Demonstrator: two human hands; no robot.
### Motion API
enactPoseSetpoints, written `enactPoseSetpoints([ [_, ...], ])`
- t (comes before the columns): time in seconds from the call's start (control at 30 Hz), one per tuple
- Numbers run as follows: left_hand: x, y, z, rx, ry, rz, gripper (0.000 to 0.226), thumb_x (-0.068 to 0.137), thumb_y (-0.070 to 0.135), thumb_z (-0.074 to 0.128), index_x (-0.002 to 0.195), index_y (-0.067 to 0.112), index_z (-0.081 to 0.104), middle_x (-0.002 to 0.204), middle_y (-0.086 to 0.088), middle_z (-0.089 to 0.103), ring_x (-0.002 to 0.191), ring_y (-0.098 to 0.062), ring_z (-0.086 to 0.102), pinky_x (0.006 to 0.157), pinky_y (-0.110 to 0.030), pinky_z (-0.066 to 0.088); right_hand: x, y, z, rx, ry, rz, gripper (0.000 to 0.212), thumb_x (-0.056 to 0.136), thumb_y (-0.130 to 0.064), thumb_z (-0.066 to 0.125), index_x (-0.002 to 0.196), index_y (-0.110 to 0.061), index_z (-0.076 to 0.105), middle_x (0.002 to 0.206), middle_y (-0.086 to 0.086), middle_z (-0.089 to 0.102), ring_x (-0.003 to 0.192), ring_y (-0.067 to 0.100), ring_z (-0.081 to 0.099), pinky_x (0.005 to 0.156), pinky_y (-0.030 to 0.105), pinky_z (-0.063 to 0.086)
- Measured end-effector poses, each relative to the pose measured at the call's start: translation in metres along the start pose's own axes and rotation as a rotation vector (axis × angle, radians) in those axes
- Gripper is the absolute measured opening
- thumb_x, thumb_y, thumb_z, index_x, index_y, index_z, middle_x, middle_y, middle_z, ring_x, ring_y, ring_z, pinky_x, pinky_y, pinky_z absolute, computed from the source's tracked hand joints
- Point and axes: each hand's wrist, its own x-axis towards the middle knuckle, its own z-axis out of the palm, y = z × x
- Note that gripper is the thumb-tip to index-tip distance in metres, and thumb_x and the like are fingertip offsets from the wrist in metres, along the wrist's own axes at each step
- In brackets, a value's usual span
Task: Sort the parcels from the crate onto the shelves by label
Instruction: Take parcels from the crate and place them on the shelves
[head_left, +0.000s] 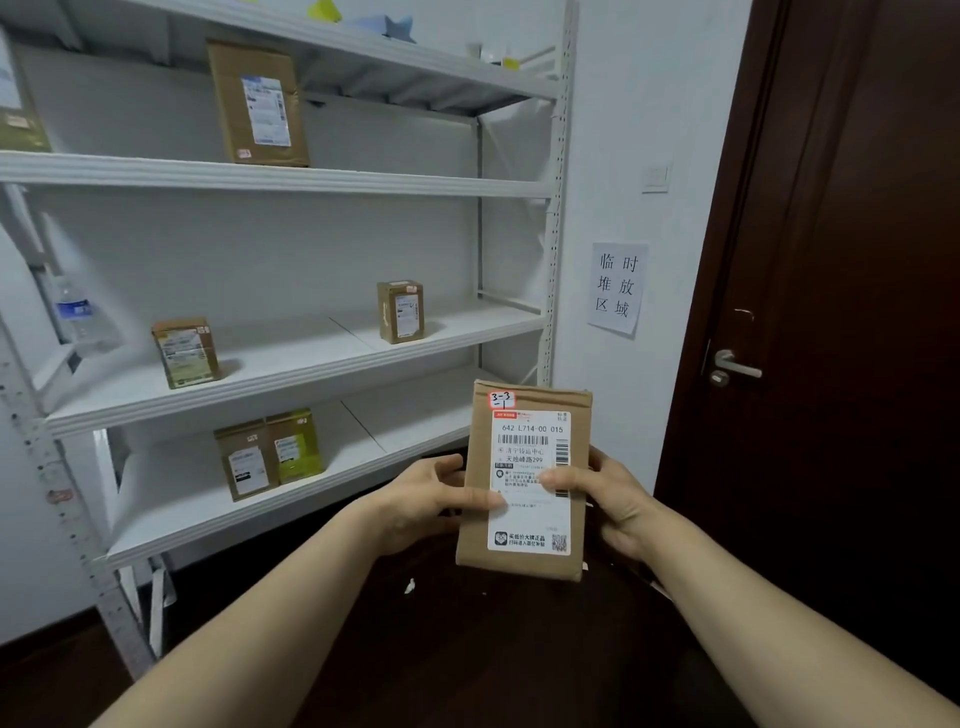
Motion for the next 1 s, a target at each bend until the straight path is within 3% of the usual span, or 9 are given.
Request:
enactPoseSetpoints([
  [0.3,-0.001,0.000,-0.001,-0.012,0.034,0.011,0.119,0.047,0.020,0.094,0.146,0.008,0.030,0.115,-0.001,0.070,0.110,-0.020,0.065,0.099,-0.046,0.048,0.001,0.007,0.002,0.077,0.006,-0.016,0.070,0.059,0.000,0.082,0.122,-0.013,0.056,0.103,0.012,0.073,0.097,0.028,0.069,0.091,0.046,0.053],
  [0.47,-0.003,-0.006,-0.002,-0.023,0.076,0.006,0.119,0.045,0.022,0.094,0.145,0.009,0.031,0.111,0.000,0.071,0.107,-0.019,0.066,0.099,-0.046,0.048,-0.002,0.011,0.005,0.064,0.045,-0.003,0.053,0.075,-0.005,0.074,0.124,-0.014,0.057,0.104,0.007,0.073,0.095,0.021,0.069,0.071,0.030,0.054],
  [0.7,-0.004,-0.017,-0.001,-0.073,0.160,-0.032,0.123,0.038,0.030,0.097,0.142,0.011,0.036,0.116,-0.004,0.068,0.103,-0.020,0.067,0.086,-0.042,0.056,-0.001,0.028,0.005,0.055,0.076,0.031,0.043,0.080,-0.010,0.072,0.122,-0.012,0.061,0.103,0.008,0.073,0.098,0.024,0.069,0.081,0.037,0.055],
  [0.87,-0.007,-0.022,0.005,-0.089,0.196,-0.056,0.093,0.051,0.031,0.090,0.133,0.013,0.050,0.111,-0.002,0.071,0.102,-0.017,0.068,0.082,-0.039,0.056,-0.002,0.038,0.010,0.029,0.075,0.044,0.036,0.087,-0.014,0.066,0.122,-0.013,0.061,0.102,0.008,0.074,0.092,0.023,0.071,0.075,0.037,0.057],
  [1.0,-0.015,-0.023,0.011,-0.118,0.220,-0.107,0.067,0.070,0.023,0.082,0.130,0.015,0.053,0.107,-0.004,0.072,0.098,-0.019,0.069,0.082,-0.039,0.056,0.000,0.046,0.007,-0.009,0.071,0.057,0.042,0.088,-0.019,0.065,0.129,-0.017,0.057,0.103,0.005,0.074,0.093,0.021,0.071,0.073,0.037,0.056],
])
